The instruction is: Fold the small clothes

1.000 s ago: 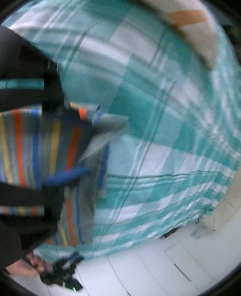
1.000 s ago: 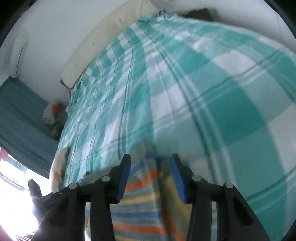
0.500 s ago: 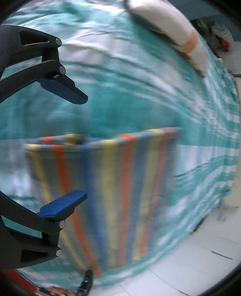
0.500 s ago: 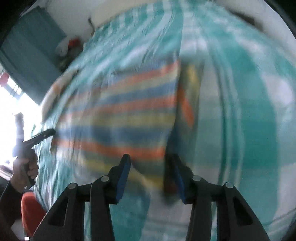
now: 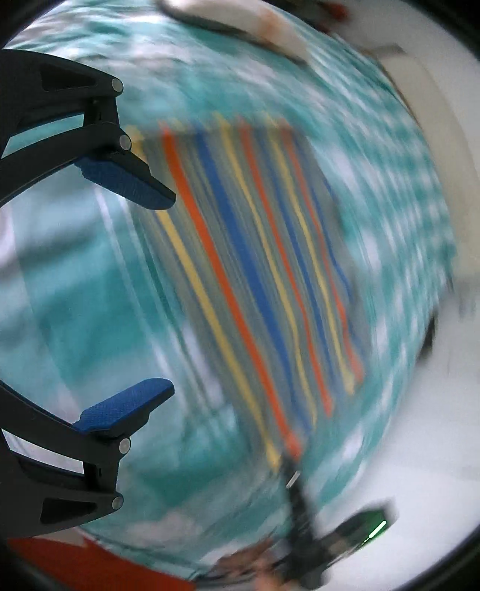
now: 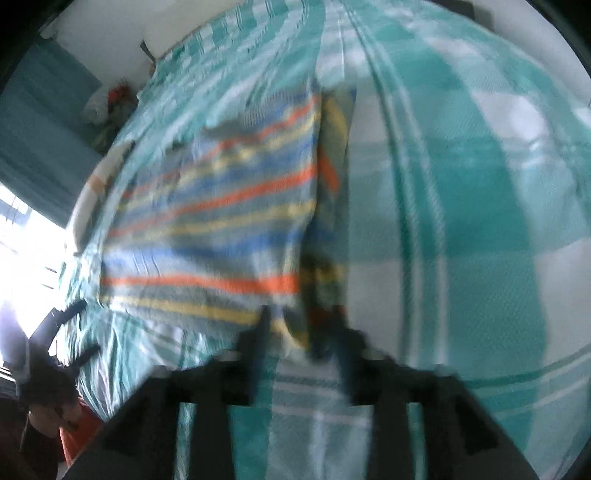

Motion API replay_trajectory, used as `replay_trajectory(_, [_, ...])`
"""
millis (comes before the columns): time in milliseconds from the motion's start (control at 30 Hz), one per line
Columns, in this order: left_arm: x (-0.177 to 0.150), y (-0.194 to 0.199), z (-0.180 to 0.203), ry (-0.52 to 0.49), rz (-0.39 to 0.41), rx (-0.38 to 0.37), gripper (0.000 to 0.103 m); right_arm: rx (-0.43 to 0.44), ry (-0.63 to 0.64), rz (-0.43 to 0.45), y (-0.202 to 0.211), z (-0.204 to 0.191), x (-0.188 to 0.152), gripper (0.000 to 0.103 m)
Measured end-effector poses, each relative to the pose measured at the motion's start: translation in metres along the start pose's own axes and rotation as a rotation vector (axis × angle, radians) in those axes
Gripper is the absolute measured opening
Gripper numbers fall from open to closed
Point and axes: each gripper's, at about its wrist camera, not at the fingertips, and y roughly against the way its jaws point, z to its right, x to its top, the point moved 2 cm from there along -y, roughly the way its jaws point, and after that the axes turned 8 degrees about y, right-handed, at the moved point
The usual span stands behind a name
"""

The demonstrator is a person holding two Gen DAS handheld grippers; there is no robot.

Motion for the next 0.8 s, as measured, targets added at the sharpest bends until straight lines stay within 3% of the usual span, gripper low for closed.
replay_trajectory(133, [0.028, -0.032, 0.084, -0.132, 0.030, -0.108, 0.093, 0.000, 0.000, 0.062, 0.022, 0.024, 0.031, 0.041])
replay_trajectory(267, [0.051, -0.074, 0.142, -0.181, 0.028, -0.170, 0.091, 0.065, 0.012, 0.050, 0.014, 0.037, 0.056, 0.051])
replay_trajectory(367, [0.060, -0.113, 0.164, -0.214, -0.007, -0.097, 0.087, 0.121, 0.037, 0.027, -0.004, 0.042, 0.073, 0.052])
replay_trajectory(467, [0.061, -0.126, 0.159, -0.169, 0.001, -0.078, 0.054, 0.148, 0.045, 0.013, -0.029, 0.045, 0.096, 0.061])
replay_trajectory(500, [0.064, -0.121, 0.154, -0.142, 0.014, -0.099, 0.028, 0.156, 0.040, 0.016, -0.037, 0.046, 0.102, 0.061])
replay_trajectory(533, [0.066, -0.117, 0.150, -0.123, 0.013, -0.124, 0.017, 0.169, 0.029, 0.015, -0.046, 0.046, 0.110, 0.061])
replay_trajectory(700, [0.068, -0.102, 0.134, -0.060, 0.022, -0.222, 0.012, 0.208, -0.083, 0.011, -0.092, 0.041, 0.137, 0.060])
replay_trajectory(767, [0.068, -0.098, 0.132, -0.030, 0.022, -0.247, 0.011, 0.136, -0.048, 0.023, -0.092, 0.030, 0.144, 0.012])
replay_trajectory(800, [0.069, -0.093, 0.126, -0.005, 0.028, -0.263, 0.011, 0.106, -0.040, 0.035, -0.086, 0.021, 0.148, 0.011])
